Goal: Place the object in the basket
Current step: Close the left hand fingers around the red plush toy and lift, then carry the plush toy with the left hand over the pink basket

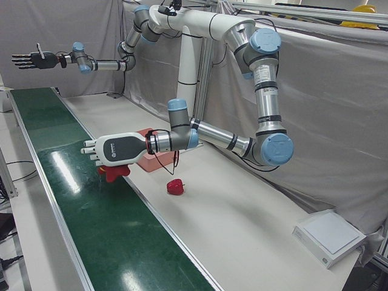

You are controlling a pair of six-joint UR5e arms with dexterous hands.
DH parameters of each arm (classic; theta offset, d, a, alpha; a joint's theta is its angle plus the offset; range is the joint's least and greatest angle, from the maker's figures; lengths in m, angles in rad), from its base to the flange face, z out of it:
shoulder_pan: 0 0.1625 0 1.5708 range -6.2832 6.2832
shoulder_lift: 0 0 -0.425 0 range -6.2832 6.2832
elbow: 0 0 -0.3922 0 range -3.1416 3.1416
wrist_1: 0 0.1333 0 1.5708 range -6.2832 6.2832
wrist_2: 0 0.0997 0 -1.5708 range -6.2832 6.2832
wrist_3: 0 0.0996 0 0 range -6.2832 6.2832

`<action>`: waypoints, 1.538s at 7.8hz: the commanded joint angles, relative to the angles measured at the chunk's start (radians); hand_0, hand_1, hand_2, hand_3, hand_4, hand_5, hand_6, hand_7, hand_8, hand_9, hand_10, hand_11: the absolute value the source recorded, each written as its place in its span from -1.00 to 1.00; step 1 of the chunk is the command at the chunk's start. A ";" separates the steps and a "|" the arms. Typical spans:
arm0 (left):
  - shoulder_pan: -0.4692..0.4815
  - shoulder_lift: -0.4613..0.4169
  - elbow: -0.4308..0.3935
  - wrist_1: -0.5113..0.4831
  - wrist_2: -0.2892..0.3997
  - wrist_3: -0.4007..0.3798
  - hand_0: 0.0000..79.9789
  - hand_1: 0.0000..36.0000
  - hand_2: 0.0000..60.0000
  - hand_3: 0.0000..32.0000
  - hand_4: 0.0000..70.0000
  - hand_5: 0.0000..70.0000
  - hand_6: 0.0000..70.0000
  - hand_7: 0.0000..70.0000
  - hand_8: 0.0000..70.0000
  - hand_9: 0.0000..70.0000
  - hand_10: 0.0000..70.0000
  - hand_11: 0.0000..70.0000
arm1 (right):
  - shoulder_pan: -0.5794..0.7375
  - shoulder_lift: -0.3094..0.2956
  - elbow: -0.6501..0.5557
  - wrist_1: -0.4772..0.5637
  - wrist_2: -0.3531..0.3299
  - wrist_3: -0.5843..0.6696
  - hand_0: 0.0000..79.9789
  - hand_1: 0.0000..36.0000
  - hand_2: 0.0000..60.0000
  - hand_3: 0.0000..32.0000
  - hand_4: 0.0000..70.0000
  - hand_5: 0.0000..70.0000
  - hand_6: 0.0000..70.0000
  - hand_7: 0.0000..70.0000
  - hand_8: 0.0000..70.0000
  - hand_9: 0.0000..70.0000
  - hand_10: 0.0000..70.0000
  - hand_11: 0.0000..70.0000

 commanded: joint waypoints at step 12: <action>0.678 -0.172 -0.204 0.186 -0.212 0.200 0.39 -0.13 -1.00 -1.00 -0.71 0.14 -0.87 -0.77 -0.65 -0.45 -0.95 -0.88 | 0.000 0.000 0.000 0.000 0.000 0.000 -1.00 -1.00 -1.00 -1.00 -1.00 -1.00 -1.00 -1.00 -1.00 -1.00 -1.00 -1.00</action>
